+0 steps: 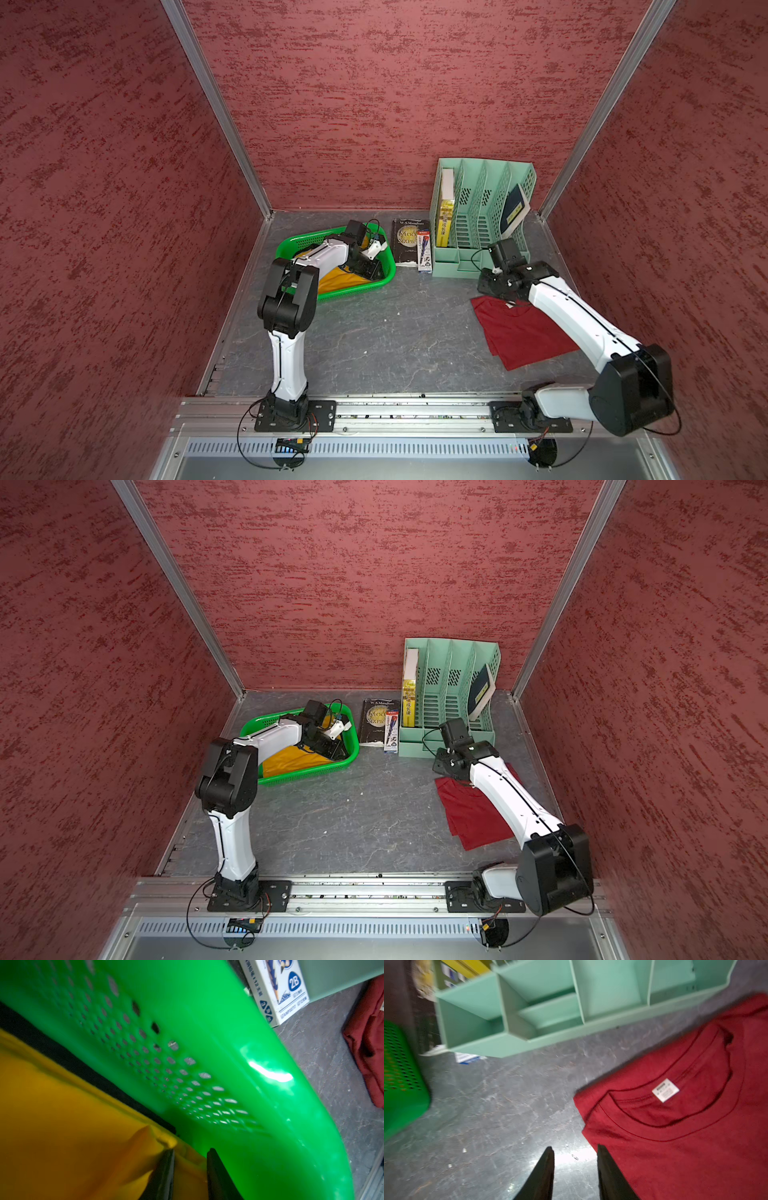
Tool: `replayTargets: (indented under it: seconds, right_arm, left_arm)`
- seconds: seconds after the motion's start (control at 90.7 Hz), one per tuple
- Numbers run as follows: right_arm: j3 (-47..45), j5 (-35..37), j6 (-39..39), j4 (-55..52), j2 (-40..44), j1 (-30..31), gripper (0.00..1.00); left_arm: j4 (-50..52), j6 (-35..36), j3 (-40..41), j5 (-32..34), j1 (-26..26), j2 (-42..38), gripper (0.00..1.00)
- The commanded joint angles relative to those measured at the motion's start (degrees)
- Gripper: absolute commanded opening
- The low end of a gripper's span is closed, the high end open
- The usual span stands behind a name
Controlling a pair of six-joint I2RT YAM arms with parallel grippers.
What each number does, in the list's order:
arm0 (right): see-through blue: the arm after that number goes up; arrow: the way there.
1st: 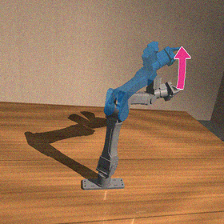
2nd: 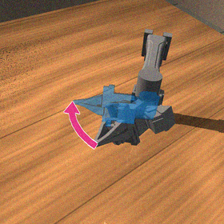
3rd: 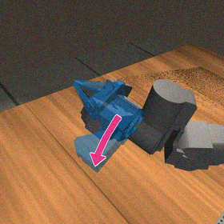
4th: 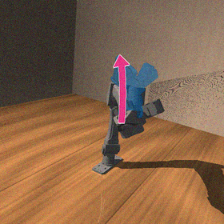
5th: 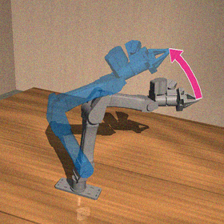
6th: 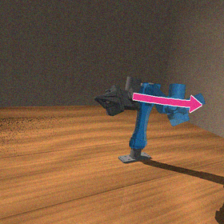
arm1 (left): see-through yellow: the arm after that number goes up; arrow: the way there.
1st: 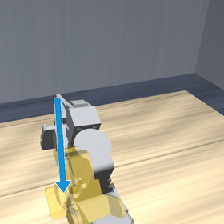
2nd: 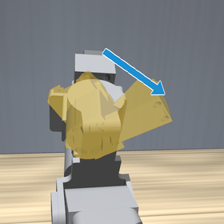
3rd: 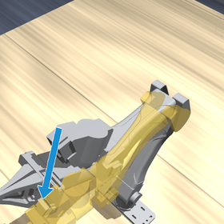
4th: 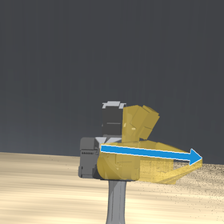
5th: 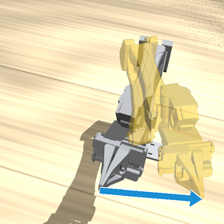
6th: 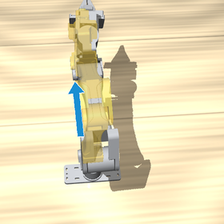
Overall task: Put the folded t-shirts into the basket
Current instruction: Adjust the bin at the center of the board.
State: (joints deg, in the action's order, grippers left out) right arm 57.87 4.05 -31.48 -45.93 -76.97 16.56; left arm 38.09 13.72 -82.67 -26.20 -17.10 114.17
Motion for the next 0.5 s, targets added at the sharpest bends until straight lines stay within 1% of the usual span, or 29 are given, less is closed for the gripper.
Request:
replayTargets:
  seconds: [0.0,0.055,0.088,0.121,0.198,0.209,0.22,0.231,0.242,0.253,0.276,0.331,0.397,0.441,0.485]
  right_arm:
    - [-6.4,-0.7,-3.8,5.5,2.6,-2.0,0.37]
    - [-9.1,-1.3,-3.8,7.1,2.3,-3.6,0.36]
    - [-10.6,-2.1,-3.6,8.3,1.9,-4.4,0.35]
    - [-11.8,-2.9,-3.2,9.4,1.6,-5.0,0.35]
    - [-13.6,-4.8,-2.4,10.8,0.2,-5.4,0.37]
    - [-13.7,-5.2,-2.2,10.9,0.0,-5.4,0.37]
    - [-13.9,-5.7,-2.1,10.9,-0.2,-5.3,0.37]
    - [-14.1,-6.0,-2.0,11.1,-0.5,-5.3,0.37]
    - [-14.2,-6.3,-1.9,11.1,-0.7,-5.4,0.37]
    - [-14.4,-6.8,-1.8,11.2,-1.0,-5.4,0.38]
    - [-14.7,-7.3,-1.8,11.3,-1.5,-5.4,0.38]
    - [-15.6,-8.9,-1.2,11.5,-3.0,-5.4,0.38]
    - [-16.0,-12.1,-0.3,11.4,-5.4,-5.3,0.36]
    - [-16.0,-15.5,0.5,10.7,-7.0,-5.2,0.35]
    - [-16.1,-20.0,1.2,10.4,-8.4,-4.5,0.35]
  left_arm:
    - [-1.4,-2.7,2.1,-2.4,-0.4,-9.3,0.34]
    - [-4.1,-5.8,4.1,-0.6,-0.7,-13.7,0.4]
    - [-6.7,-7.9,5.7,1.3,-1.0,-16.4,0.49]
    - [-8.9,-10.7,7.3,4.0,-1.7,-18.8,0.55]
    - [-16.0,-15.4,13.1,8.7,-4.9,-24.7,0.59]
    - [-17.4,-15.8,14.2,9.2,-5.3,-25.7,0.62]
    - [-18.5,-16.3,15.3,10.3,-6.3,-26.6,0.67]
    - [-20.0,-16.8,16.1,11.2,-6.8,-27.2,0.76]
    - [-21.8,-17.2,17.5,12.0,-7.7,-28.2,0.88]
    - [-22.7,-17.7,18.4,13.5,-8.9,-29.0,0.94]
    - [-25.6,-19.0,20.9,16.0,-10.6,-30.4,0.99]
    - [-32.2,-19.8,26.0,21.3,-15.1,-33.2,1.0]
    - [-37.2,-20.4,30.4,26.0,-20.2,-35.2,1.0]
    - [-38.5,-20.5,32.4,27.3,-21.8,-35.8,1.0]
    - [-40.4,-22.0,34.5,28.5,-22.1,-36.2,1.0]
